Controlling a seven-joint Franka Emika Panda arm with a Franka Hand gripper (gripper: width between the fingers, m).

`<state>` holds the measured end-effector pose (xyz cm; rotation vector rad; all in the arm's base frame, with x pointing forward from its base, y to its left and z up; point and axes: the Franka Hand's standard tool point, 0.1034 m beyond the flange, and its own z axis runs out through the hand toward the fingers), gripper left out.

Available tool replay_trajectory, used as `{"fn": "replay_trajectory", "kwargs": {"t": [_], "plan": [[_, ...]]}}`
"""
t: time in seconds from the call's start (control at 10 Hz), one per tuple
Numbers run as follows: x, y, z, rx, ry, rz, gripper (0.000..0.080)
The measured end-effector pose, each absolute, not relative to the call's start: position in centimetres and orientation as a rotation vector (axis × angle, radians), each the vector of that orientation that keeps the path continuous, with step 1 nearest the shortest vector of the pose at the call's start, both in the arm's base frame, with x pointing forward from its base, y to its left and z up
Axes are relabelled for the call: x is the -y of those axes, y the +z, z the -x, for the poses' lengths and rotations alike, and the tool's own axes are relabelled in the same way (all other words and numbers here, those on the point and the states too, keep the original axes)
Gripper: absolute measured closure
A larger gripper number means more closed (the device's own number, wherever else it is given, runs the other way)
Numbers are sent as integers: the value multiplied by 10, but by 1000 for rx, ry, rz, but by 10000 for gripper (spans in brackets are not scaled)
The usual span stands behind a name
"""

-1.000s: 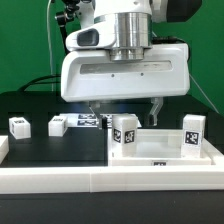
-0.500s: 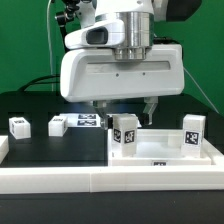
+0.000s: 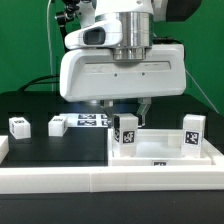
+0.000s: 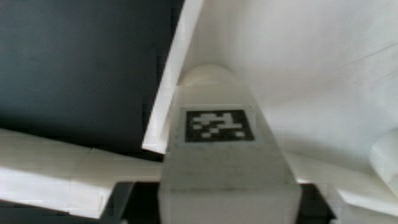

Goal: Assemble square table

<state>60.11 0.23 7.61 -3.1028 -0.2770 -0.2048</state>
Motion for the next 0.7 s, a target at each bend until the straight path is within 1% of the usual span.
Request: {"fn": "replay_trajectory", "kwargs": {"t": [0.3,0.7], "plan": [[-1,76,-602,-251,-206,3077,511],[0,76,-602,-812,-186,2950,509]]}}
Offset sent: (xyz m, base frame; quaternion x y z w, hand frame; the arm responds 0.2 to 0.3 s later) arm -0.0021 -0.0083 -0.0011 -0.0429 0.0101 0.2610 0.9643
